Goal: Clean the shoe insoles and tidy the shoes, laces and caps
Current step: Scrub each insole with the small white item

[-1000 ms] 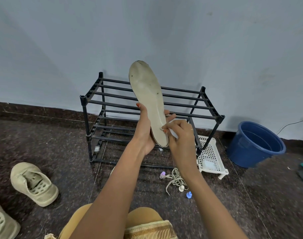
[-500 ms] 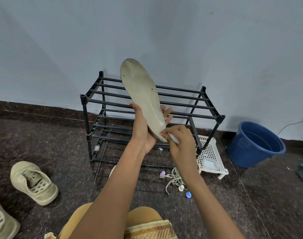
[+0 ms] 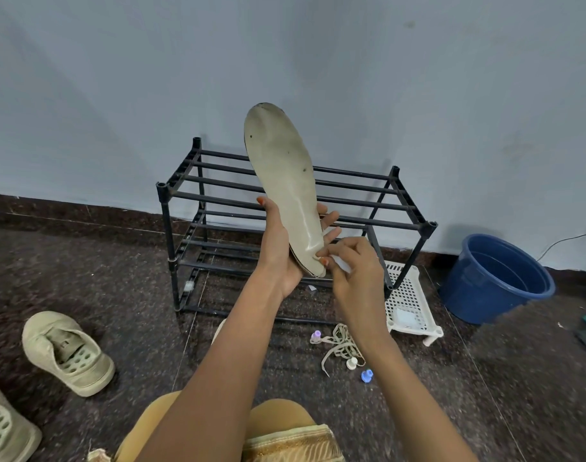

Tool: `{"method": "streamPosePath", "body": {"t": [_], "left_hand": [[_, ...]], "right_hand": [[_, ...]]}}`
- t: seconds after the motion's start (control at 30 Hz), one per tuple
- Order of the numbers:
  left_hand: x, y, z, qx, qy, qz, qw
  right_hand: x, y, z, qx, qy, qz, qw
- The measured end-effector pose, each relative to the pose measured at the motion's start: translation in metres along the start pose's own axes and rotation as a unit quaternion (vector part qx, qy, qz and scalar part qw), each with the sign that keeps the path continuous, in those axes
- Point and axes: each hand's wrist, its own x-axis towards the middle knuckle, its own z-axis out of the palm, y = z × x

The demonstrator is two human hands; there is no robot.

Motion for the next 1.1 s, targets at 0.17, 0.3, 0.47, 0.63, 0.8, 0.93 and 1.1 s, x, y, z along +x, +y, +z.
{"method": "streamPosePath", "body": {"t": [0.17, 0.3, 0.47, 0.63, 0.8, 0.93, 1.1], "left_hand": [[0.001, 0.0, -0.001, -0.024, 0.006, 0.026, 0.999], [0.0, -0.002, 0.0, -0.025, 0.018, 0.053, 0.998], [0.001, -0.001, 0.0, -0.033, 0.016, 0.062, 0.997], [-0.001, -0.002, 0.002, -0.009, -0.019, 0.023, 1.0], [-0.002, -0.003, 0.002, -0.012, -0.024, 0.025, 0.999], [-0.001, -0.003, 0.001, -0.022, -0.01, 0.044, 0.999], [0.001, -0.003, -0.001, -0.032, -0.008, 0.039, 0.999]], "right_hand": [[-0.011, -0.001, 0.003, 0.02, -0.026, 0.015, 0.999], [-0.019, -0.008, 0.004, 0.071, -0.04, 0.056, 0.995], [-0.021, -0.015, 0.0, 0.093, -0.066, 0.069, 0.991], [-0.015, -0.01, -0.001, -0.03, -0.024, 0.009, 0.999], [-0.018, -0.011, 0.004, -0.064, -0.011, -0.003, 0.998], [-0.022, -0.017, 0.006, 0.012, -0.035, 0.026, 0.999], [-0.022, -0.031, 0.003, 0.111, -0.064, 0.064, 0.99]]}}
